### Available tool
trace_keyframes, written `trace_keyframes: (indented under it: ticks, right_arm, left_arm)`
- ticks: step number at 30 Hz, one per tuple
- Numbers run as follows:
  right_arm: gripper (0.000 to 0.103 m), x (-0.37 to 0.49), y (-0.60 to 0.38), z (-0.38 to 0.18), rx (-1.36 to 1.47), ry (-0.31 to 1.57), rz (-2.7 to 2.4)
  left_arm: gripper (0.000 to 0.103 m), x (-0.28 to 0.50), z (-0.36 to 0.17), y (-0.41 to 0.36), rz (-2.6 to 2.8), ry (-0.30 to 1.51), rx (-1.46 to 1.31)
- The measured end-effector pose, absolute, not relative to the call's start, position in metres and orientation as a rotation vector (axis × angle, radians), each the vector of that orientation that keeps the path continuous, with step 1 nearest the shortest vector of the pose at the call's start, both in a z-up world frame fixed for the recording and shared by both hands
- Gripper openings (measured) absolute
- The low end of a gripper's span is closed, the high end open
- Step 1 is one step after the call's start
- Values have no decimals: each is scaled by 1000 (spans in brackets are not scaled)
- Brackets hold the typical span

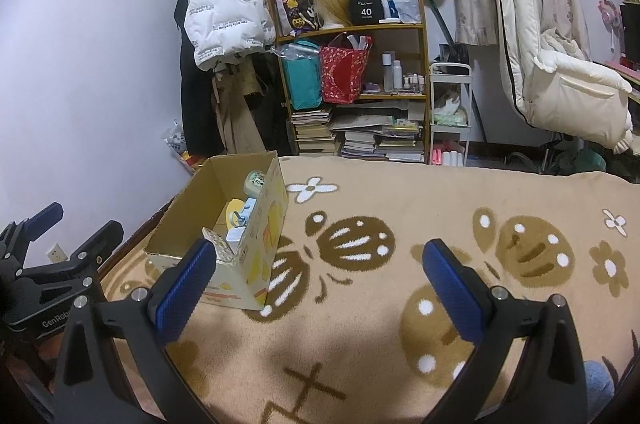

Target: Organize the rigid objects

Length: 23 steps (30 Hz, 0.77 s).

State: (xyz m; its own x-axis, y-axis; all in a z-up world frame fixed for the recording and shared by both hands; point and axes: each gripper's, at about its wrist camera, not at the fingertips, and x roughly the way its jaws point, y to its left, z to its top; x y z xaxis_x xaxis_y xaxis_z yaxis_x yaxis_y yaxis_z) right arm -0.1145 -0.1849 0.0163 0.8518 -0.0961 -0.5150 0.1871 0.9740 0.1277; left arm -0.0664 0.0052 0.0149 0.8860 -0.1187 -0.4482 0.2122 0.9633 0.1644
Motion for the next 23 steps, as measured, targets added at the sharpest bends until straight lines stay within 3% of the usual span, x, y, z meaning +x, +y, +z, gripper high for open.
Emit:
trace_keyframes:
  ticks: [23]
  right_arm:
    - [103,-110,-187,6,181,538,-154]
  left_arm:
    - [102,-65,12,5,-179,459,214]
